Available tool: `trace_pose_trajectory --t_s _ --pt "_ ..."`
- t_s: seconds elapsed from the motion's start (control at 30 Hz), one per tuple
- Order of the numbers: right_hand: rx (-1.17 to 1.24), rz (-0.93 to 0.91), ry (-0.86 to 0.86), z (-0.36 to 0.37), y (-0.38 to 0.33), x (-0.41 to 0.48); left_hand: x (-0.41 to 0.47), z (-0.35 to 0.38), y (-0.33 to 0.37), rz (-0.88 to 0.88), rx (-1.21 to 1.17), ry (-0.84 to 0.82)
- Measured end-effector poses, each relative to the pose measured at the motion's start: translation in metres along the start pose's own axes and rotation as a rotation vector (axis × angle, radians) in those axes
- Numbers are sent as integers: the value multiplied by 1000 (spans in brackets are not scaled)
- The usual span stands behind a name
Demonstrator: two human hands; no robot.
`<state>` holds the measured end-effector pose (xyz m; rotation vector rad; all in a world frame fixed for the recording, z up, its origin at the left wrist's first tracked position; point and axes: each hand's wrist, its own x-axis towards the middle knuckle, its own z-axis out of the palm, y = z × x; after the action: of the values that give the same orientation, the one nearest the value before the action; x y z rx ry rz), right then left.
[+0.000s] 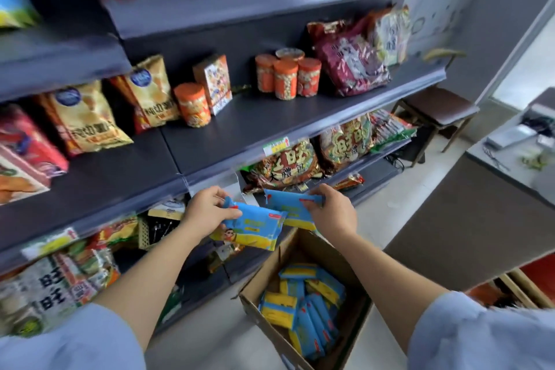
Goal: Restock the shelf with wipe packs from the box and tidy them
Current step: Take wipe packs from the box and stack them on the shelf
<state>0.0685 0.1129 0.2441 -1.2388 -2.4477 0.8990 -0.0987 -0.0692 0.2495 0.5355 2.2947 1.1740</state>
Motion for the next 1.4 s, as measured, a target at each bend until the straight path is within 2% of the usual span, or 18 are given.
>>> trace_pose_trajectory --t_s 0.17,0.5,0.8,1.0,1.4 --pt "159 -116 8 -20 -54 3 -24 -51 19 5 -121 118" --pt "384 -327 -24 -30 -179 4 -68 -160 56 92 -217 351" --pt "452 -529 -53 -36 -279 -9 -103 -253 51 142 -263 591" --pt "508 -573 -79 -39 -335 -16 -121 -306 59 219 -276 672" --pt "625 -723 -104 -25 -425 -30 -144 -380 68 425 -7 855"
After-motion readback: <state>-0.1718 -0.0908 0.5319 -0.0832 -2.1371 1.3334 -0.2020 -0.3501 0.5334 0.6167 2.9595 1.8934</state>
